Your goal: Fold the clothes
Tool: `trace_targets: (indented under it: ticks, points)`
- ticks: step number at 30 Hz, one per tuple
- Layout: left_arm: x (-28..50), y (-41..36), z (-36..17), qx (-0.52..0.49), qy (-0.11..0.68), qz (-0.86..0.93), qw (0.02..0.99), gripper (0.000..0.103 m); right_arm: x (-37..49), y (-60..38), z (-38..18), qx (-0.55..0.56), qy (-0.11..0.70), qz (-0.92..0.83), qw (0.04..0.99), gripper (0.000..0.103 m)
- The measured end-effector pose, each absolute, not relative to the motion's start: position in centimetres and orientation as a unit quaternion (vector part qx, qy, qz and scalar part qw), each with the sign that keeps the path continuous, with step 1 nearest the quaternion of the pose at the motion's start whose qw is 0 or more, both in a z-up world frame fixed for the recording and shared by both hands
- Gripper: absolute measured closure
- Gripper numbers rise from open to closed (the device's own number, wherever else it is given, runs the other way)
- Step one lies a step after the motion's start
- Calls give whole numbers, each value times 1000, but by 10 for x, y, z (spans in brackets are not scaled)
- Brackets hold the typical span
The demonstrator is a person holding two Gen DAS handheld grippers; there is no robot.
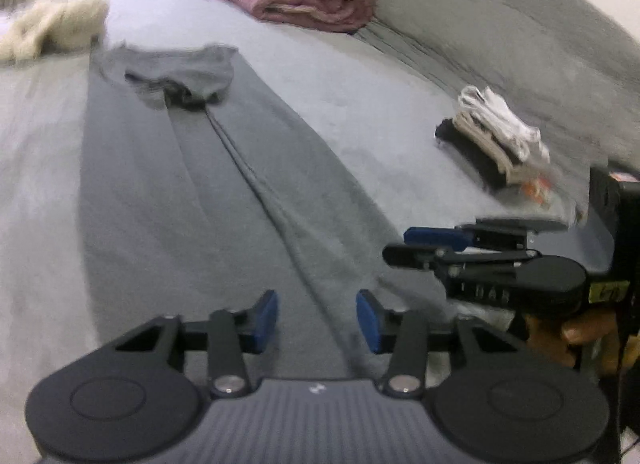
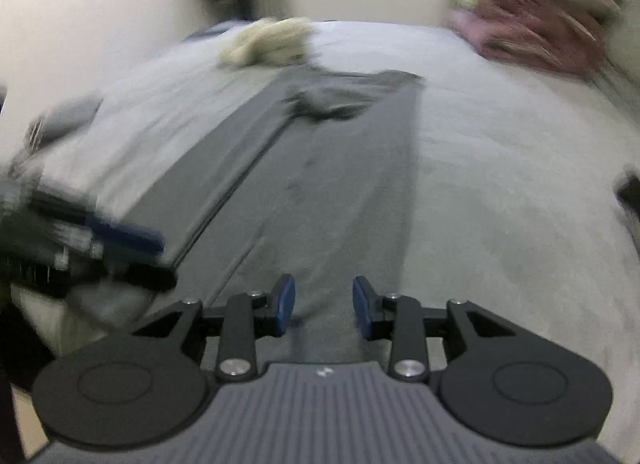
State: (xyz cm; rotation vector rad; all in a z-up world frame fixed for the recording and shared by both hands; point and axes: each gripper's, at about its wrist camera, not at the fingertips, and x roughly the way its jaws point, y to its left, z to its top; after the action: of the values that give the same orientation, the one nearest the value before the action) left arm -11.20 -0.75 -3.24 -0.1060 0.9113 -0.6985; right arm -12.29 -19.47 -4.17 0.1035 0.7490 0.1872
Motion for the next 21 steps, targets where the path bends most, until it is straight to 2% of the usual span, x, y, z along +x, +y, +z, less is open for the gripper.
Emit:
trace_targets:
  ticks: [2,7,10,13,18,21]
  points:
    - [-110,-17,-39,-69,444,-324,833,68,-120,-218,-41,127,375,66,916,65]
    - [-110,-33,-59,-95,472,-306,821,70,-128,-246,-53,194,411,53,889,65]
    - [-115,-35,-64,-115,477,-306,816,100,-137,-250,-65,230,427,64,872,67]
    - [-116,-31,-68,-143,480,-304,810,101,-139,-252,-66,246,436,63,863,99]
    - [-119,-18,-66,-220,480,-306,792,101,-144,-266,-51,281,422,70,859,100]
    - [-120,-22,-69,-195,480,-290,804,101,-145,-264,-54,255,432,58,863,101]
